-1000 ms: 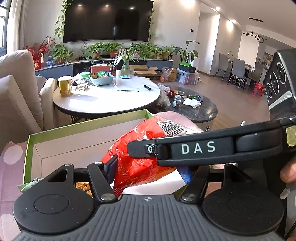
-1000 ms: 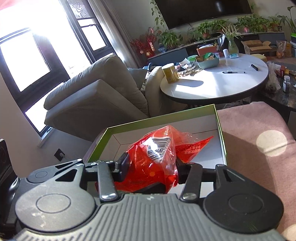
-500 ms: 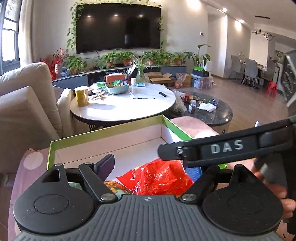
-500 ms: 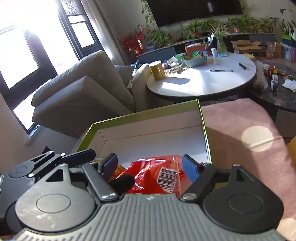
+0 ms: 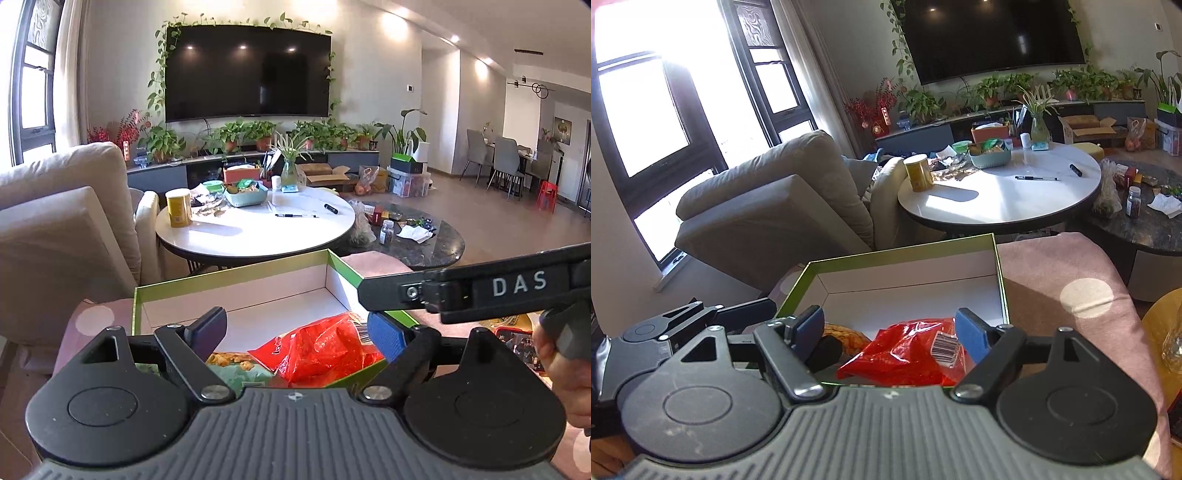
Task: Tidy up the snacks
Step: 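Carry the red-orange bag into the green box and release it, then grasp the red-and-yellow cracker bag with the right gripper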
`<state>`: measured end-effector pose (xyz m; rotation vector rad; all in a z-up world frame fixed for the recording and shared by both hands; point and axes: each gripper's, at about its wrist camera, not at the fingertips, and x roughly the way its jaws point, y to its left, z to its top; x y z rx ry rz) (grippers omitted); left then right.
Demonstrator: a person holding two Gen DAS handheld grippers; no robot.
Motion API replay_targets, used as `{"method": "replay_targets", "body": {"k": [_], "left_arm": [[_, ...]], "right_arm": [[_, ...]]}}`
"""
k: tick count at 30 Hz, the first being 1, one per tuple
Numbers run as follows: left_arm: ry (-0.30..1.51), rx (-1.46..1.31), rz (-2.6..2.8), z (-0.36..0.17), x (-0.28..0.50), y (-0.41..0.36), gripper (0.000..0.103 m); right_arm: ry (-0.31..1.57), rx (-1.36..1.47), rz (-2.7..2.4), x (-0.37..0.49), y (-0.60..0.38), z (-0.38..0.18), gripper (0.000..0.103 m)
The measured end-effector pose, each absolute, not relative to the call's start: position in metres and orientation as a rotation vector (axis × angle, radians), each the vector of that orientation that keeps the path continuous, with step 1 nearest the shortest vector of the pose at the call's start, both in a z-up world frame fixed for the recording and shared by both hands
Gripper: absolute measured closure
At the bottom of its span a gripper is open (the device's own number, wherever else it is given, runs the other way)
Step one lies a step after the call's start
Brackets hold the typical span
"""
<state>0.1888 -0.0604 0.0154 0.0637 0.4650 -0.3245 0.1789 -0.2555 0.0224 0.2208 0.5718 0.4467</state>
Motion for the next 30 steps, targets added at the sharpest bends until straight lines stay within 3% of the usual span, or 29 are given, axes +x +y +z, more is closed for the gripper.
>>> {"method": "replay_targets", "body": {"k": [19, 30], "left_arm": [[0.431, 0.008, -0.274, 0.022, 0.133, -0.023, 0.018], [0.576, -0.067, -0.319, -0.021, 0.101, -0.015, 0.018]], "right_arm": [[0.571, 0.206, 0.476, 0.142, -0.252, 0.030, 0.041], [0.685, 0.215, 0.509, 0.120, -0.238, -0.007, 0.041]]}}
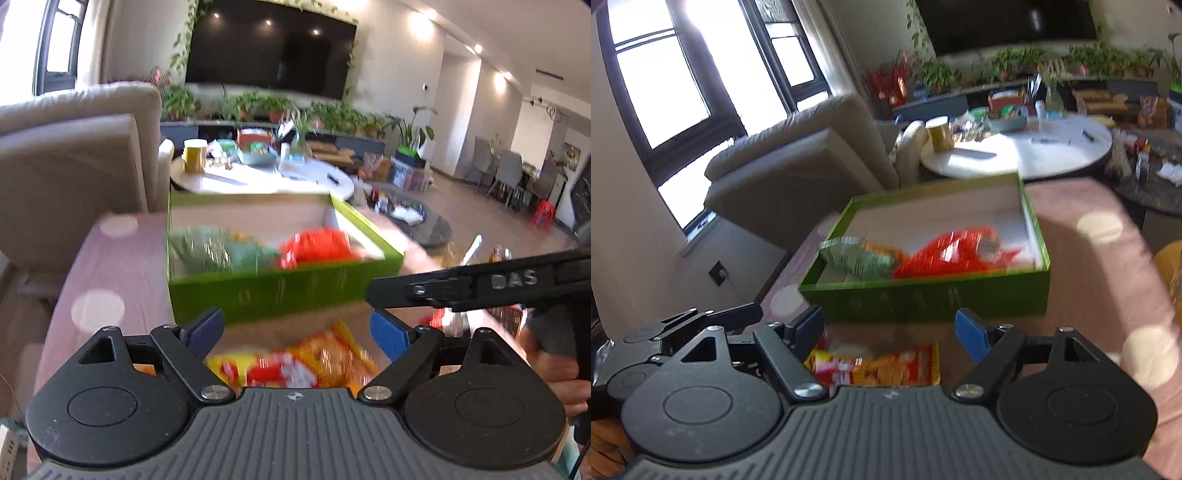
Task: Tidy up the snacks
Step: 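Grasp the red-and-yellow cracker bag with the right gripper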
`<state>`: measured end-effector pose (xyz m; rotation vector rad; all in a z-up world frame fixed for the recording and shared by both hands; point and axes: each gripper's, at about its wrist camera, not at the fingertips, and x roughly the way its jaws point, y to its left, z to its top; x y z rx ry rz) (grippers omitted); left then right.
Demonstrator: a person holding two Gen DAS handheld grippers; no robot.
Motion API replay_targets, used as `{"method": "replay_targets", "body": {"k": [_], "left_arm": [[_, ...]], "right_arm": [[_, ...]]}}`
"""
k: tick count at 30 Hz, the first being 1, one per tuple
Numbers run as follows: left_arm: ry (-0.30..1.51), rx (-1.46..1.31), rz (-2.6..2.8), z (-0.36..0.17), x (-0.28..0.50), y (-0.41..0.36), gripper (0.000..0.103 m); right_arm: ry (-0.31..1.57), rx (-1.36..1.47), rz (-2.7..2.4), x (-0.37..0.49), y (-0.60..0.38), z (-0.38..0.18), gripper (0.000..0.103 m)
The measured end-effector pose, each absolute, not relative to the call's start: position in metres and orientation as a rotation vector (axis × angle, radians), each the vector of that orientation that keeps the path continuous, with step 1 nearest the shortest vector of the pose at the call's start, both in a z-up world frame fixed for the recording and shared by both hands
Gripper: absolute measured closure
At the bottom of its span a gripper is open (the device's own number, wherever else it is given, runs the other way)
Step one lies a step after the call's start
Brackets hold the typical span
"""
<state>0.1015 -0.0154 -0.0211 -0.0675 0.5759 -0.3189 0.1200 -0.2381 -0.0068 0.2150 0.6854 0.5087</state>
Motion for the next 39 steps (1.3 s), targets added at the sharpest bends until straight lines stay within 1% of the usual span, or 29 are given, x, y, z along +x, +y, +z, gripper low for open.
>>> {"method": "replay_targets", "body": {"k": [7, 9, 12, 22, 25, 27, 28, 34, 38, 39], "left_arm": [[0.648, -0.099, -0.327, -0.044, 0.090, -0.013, 0.020], [0.669, -0.105, -0.319, -0.049, 0.091, -0.013, 0.027], [0.695, -0.113, -0.312, -0.056, 0.091, -0.011, 0.032], [0.756, -0.141, -0.284, -0.066, 0.096, -0.009, 0.031], [0.775, -0.168, -0.279, -0.068, 0.100, -0.006, 0.029], [0.784, -0.177, -0.270, -0.070, 0.102, -0.005, 0.023], [0.790, -0.179, -0.260, -0.071, 0.103, -0.005, 0.022], [0.816, -0.205, -0.253, -0.077, 0.115, -0.001, 0.022], [0.827, -0.206, -0.254, -0.083, 0.121, -0.003, 0.029], [0.826, -0.207, -0.259, -0.083, 0.122, -0.003, 0.033]], "right_arm": [[0.787, 0.212, 0.491, 0.121, -0.227, -0.033, 0.041], [0.798, 0.207, 0.483, 0.120, -0.224, -0.037, 0.041], [0.802, 0.184, 0.467, 0.118, -0.221, -0.042, 0.041], [0.846, 0.181, 0.457, 0.124, -0.219, -0.056, 0.041], [0.870, 0.198, 0.464, 0.128, -0.218, -0.060, 0.040], [0.884, 0.204, 0.464, 0.130, -0.217, -0.063, 0.038], [0.889, 0.208, 0.464, 0.131, -0.217, -0.064, 0.038], [0.917, 0.225, 0.479, 0.138, -0.214, -0.070, 0.036], [0.933, 0.249, 0.493, 0.144, -0.213, -0.073, 0.036], [0.936, 0.251, 0.495, 0.144, -0.213, -0.074, 0.036]]}}
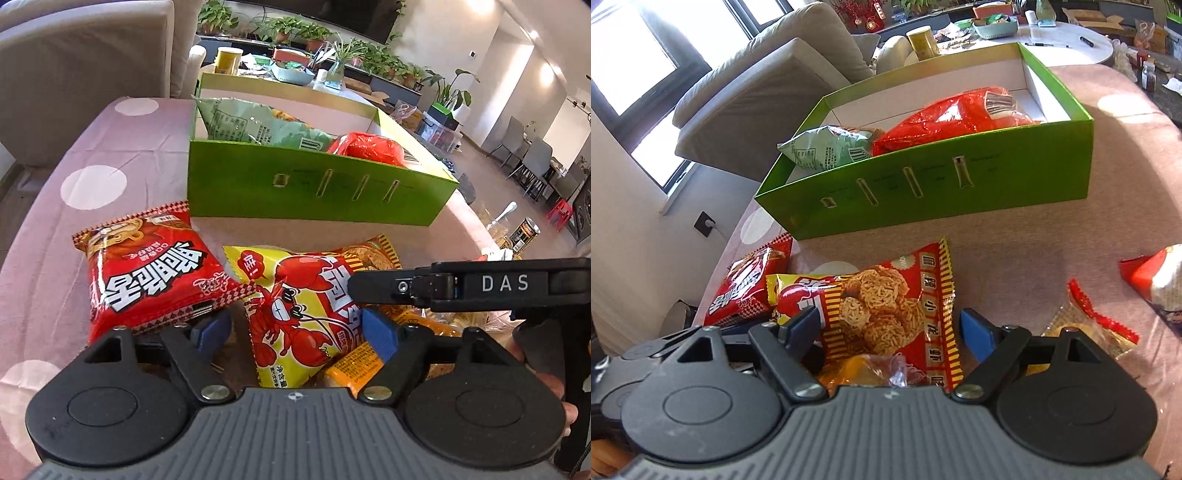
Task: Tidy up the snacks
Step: 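Grasp the red-and-yellow cracker bag with the right gripper, then lower the cracker bag into the green box and open the right gripper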
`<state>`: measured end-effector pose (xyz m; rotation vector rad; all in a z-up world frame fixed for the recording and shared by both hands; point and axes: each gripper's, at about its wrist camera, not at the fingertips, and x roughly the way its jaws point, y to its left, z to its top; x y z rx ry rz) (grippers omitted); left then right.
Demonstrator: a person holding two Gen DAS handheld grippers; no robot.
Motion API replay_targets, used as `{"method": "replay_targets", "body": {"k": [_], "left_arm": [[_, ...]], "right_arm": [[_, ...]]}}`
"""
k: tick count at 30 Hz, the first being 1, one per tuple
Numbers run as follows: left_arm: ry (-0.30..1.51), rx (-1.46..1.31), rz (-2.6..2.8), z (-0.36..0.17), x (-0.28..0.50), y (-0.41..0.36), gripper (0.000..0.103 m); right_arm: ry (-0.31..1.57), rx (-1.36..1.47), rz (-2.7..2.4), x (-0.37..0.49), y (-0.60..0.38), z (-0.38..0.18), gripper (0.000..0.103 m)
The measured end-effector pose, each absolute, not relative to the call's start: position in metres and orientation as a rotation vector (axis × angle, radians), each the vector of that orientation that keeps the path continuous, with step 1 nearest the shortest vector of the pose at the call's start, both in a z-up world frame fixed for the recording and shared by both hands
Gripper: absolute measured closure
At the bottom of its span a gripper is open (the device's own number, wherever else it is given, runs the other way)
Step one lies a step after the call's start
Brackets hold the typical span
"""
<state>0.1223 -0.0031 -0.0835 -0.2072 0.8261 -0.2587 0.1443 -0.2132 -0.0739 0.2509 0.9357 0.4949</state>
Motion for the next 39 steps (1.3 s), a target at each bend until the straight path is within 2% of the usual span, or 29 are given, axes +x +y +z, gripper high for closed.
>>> {"method": "replay_targets", "body": {"k": [2, 6, 11, 27, 39], "left_arm": [[0.820, -0.208, -0.281, -0.083, 0.124, -0.004, 0.040], [0.798, -0.176, -0.275, -0.078, 0.122, -0.009, 0.042], [0.756, -0.187, -0.300, -0.066, 0.117, -0.011, 0.042], [0.556, -0.099, -0.323, -0.006, 0.101, -0.027, 0.042], [0.498, -0.043, -0.325, 0.016, 0.113, -0.035, 0.042]], "right_arm": [[0.942, 0.256, 0.506, 0.146, -0.212, -0.076, 0.036], [0.930, 0.247, 0.530, 0.144, -0.209, -0.074, 0.037], [0.860, 0.217, 0.514, 0.133, -0.211, -0.062, 0.041], [0.614, 0.218, 0.495, 0.106, -0.225, -0.010, 0.041], [0.539, 0.236, 0.501, 0.115, -0.232, 0.011, 0.041]]}}
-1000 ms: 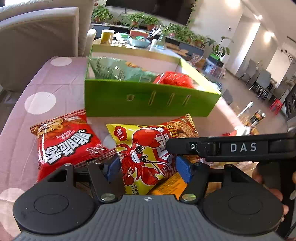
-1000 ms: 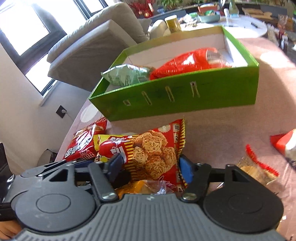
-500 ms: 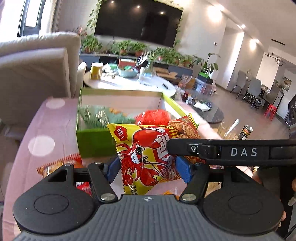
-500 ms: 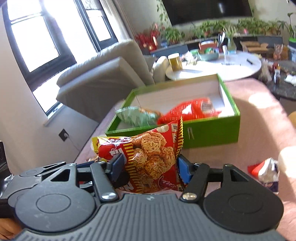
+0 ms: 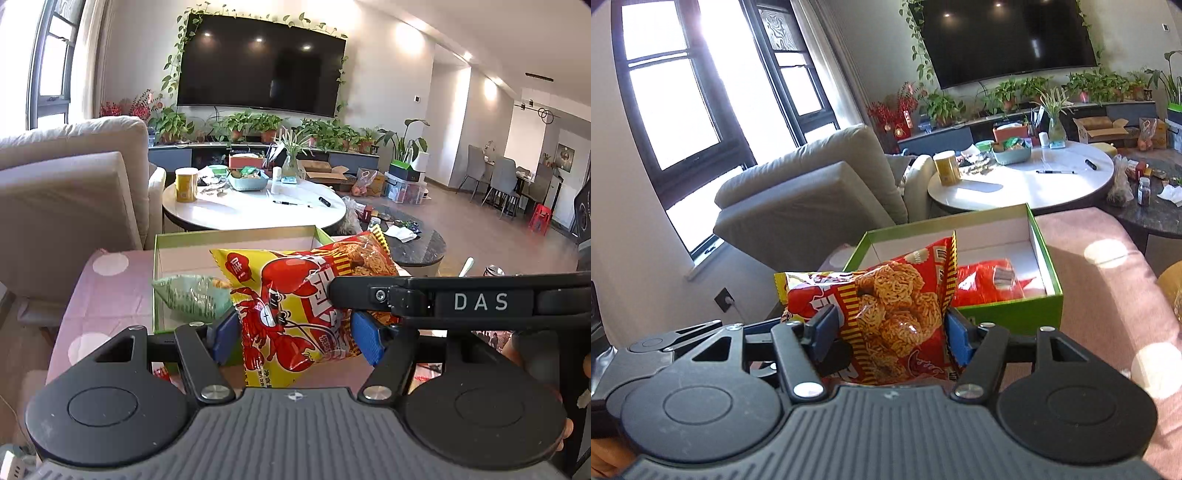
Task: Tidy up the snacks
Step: 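Lower the cracker bag into the green box and open the right gripper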
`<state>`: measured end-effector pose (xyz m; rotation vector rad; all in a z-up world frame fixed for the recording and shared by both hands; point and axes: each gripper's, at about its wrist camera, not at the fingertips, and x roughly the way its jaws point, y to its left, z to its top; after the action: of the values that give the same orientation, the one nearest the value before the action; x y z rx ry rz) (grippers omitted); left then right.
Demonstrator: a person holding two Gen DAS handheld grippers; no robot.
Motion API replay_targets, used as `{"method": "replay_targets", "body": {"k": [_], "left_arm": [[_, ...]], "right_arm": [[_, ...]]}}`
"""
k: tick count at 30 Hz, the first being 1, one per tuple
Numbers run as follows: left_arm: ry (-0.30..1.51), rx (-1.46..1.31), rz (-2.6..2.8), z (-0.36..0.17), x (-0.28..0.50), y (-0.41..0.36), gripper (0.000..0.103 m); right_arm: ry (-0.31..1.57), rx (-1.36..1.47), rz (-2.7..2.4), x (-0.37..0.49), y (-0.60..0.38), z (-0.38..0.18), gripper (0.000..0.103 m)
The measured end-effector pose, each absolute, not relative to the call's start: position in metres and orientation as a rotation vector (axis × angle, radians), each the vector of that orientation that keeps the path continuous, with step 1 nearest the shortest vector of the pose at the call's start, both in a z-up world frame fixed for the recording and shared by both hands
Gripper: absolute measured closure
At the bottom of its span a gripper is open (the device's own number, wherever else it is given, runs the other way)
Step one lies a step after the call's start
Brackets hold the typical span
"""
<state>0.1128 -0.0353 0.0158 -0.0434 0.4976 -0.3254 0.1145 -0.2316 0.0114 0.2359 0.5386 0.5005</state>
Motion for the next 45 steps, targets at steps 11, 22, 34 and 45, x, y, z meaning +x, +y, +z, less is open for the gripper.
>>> {"method": "replay_targets", "body": {"k": [11, 22, 34, 45], "left_arm": [[0.481, -0.016, -0.298, 0.025, 0.136, -0.035, 0.042], [0.483, 0.002, -0.277, 0.027, 0.168, -0.027, 0.042], [0.459, 0.010, -0.255, 0.029, 0.214, -0.016, 0.041], [0.522, 0.005, -0.242, 0.003, 0.256, -0.006, 0.041]], "right_arm": [[0.506, 0.246, 0.507, 0.131, -0.229, 0.020, 0.041], [0.497, 0.249, 0.514, 0.154, -0.221, 0.021, 0.041], [0.492, 0.288, 0.548, 0.201, -0.213, 0.020, 0.041], [0.558, 0.292, 0.536, 0.242, -0.200, 0.004, 0.041]]}}
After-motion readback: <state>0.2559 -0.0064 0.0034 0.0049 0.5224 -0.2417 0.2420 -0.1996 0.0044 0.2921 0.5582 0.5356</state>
